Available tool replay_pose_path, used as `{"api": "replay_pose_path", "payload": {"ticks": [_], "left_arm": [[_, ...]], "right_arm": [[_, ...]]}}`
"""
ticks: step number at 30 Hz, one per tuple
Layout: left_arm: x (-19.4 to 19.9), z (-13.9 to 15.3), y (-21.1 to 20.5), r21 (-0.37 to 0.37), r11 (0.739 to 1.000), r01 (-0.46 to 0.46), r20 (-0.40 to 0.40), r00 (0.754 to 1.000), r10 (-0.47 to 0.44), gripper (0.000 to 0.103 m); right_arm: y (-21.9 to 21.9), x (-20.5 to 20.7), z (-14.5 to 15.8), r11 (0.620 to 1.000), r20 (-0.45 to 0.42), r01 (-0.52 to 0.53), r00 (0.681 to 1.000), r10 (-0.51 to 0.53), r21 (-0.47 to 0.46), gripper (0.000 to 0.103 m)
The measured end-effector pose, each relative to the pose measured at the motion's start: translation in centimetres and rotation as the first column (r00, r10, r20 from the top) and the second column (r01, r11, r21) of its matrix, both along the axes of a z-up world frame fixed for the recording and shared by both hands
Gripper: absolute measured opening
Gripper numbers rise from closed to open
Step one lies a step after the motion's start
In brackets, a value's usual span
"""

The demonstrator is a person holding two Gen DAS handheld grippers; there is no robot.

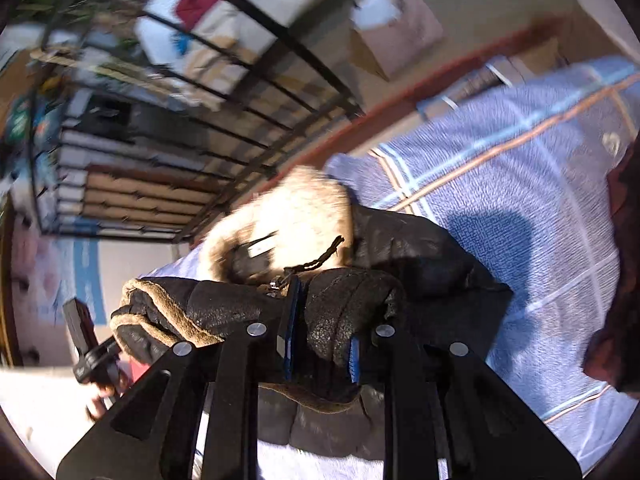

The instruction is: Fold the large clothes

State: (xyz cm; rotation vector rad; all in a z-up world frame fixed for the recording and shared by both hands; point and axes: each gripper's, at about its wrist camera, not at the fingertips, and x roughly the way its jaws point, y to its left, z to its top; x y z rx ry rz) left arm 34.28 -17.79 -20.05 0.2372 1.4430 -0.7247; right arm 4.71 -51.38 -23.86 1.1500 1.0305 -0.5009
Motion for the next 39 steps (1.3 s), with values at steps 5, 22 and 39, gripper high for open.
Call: {"api": "replay_pose_path", "payload": {"ticks": [5,22,39], "left_arm": [[0.9,-2.5,0.5,-0.06,0.998,-0.036,-0.056,0.998,0.032,0.03],[5.3,1.7,5.8,-0.297,0.922,-0.249,-0.403,0.908,0.116,0.041],[10.9,11.0,13.6,-0.285,0.919,-0.273,-0.185,0.956,0.227,0.069]], "right_arm": [[-0.5,0.3,-4.8,0.998,-0.052,0.051,0.997,-0.049,0.027,0.02],[-3.3,-2.9,-5.3,0.885,0.066,0.254,0.951,-0.302,0.39,0.038],[-3.2,-4.1,-4.4,0.809,0.083,0.281,0.924,-0.374,0.516,0.065]]}}
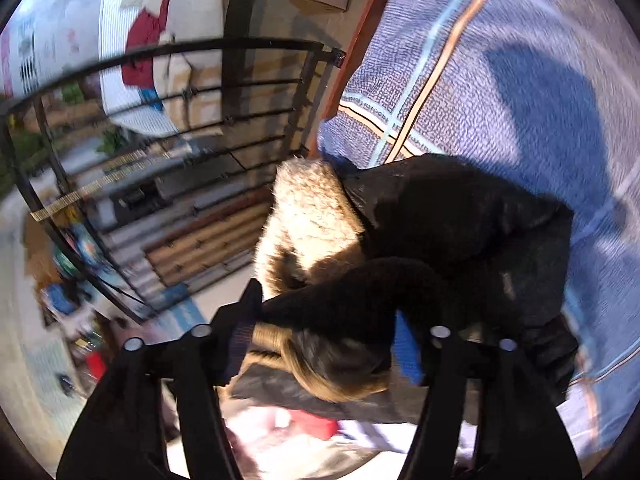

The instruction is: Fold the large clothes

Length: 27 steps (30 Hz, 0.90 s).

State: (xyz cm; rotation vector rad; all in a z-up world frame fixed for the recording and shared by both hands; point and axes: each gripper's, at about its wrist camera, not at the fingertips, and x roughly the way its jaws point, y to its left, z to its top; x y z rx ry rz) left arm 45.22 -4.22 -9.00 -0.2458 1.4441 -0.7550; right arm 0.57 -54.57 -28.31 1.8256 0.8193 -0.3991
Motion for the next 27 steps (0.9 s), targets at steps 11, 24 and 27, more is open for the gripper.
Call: {"api": "replay_pose_path", "payload": {"ticks": [11,24,27], "left_arm": [[-19.0,-2.2,-3.8,0.348,0.911,0.221,0.45,0.813,-0.369,0.084],[-30.3,-8.1,-10.6,0.464,0.858,0.219,0.578,0.659,-0.481,0.086],[-28.4,-8.4,-13.2,0.459,0.862,0.214,0.56,0.684,-0.468,0.089]], "right_arm": [[2.4,2.6,12.4,0.752,-0.233,-0.341,0.939,0.252,-0.564,0.083],[23.2,3.3,7.0,0.284,-0.548,-0.677,0.725,0.417,-0.679,0.083],[21.9,4.2,5.7,0.308,-0.54,-0.66,0.744,0.394,-0.685,0.083]]}}
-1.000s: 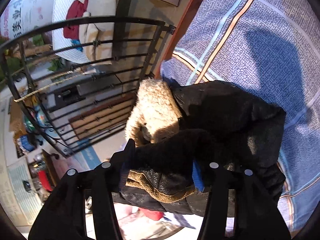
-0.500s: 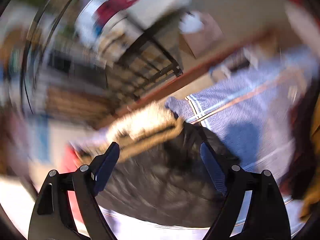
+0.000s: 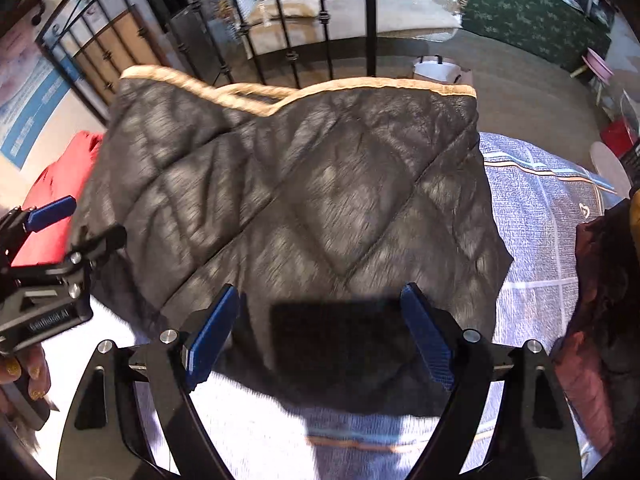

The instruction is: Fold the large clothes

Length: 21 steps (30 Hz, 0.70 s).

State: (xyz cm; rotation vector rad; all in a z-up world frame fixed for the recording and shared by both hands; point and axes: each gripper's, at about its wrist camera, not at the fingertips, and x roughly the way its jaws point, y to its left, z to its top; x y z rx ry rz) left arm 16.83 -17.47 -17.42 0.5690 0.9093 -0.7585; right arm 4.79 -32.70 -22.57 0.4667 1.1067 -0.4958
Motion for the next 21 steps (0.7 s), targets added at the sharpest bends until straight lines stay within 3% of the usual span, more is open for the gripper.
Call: {"api": "replay_pose_path", "payload": {"ticks": [3,7,13,21], "left_arm": [[3.7,-1.8,-2.5,0.054,0.995,-0.081,-0.071,0.994,0.085,0.096],[8.4,-5.3,-4.8,0.134,0.983,-0.123,-0.251,0.956,0.154,0.099],[9.5,-7.5,-7.2,0.203,0.976,-0.082,-0.25,0.959,0.133,0.099],[9.5,-8.4,-7.9,0.212,0.976,-0.055,-0.226,0.969,0.104,0.099]], "right_arm": [[-1.9,1.9,-1.7,1.0,-0.038,0.01,0.999,-0.009,0.026,0.085],[-4.9,4.3,-3.4,0.999,-0.087,0.034,0.996,-0.031,0.035,0.095],[-7.3,6.8,-7.7,0.986,-0.189,0.068,0.981,-0.039,0.151,0.099],[-7.5,8.5,-9.3,0.989,-0.239,0.079,0.97,-0.047,0.127,0.099]]}}
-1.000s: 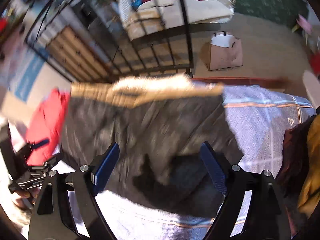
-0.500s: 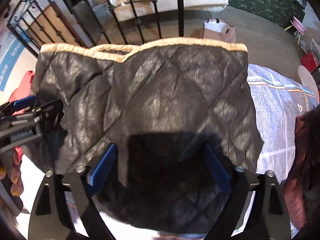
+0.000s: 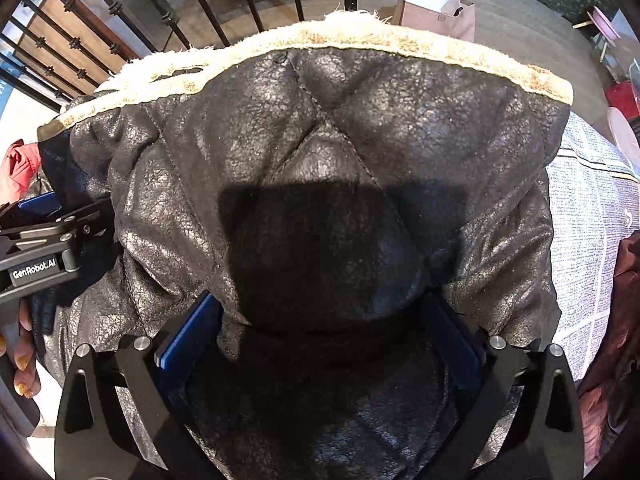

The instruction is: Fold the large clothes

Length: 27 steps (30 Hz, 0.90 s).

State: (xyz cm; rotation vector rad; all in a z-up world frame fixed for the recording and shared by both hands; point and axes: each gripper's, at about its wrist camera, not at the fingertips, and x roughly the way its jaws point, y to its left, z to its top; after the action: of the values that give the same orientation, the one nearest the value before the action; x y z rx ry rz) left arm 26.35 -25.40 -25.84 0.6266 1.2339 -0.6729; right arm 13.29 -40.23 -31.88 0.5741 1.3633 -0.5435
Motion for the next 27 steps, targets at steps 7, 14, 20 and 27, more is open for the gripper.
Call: {"api": "replay_pose_path", "payload": {"ticks": [7,14,20,27], "left_arm": [[-1.7,0.8,0.2,-0.021,0.999,0.024,0.099,0.995,-0.022,0.099],[-3.2,3.5,1.1,-0.022,0.997,0.069,0.161,0.985,-0.064,0.098],[-4.9,5.8,3.3,-0.045,0.991,0.127,0.207,0.972,-0.115,0.097],[-6.2,8.7,6.8,-0.112,0.986,0.121,0.183,0.978,-0.099,0.097]], "right_arm": [[0.9,0.2,-1.0,1.0,0.0,0.03,1.0,-0.03,-0.011,0.099],[1.8,-0.5,-0.6,0.999,0.022,0.035,0.999,-0.035,-0.011,0.099],[2.8,-3.1,2.0,1.0,0.07,0.018,0.997,-0.017,-0.012,0.099],[3.7,-6.9,6.1,0.998,0.171,0.044,0.985,-0.037,-0.036,0.099]]}}
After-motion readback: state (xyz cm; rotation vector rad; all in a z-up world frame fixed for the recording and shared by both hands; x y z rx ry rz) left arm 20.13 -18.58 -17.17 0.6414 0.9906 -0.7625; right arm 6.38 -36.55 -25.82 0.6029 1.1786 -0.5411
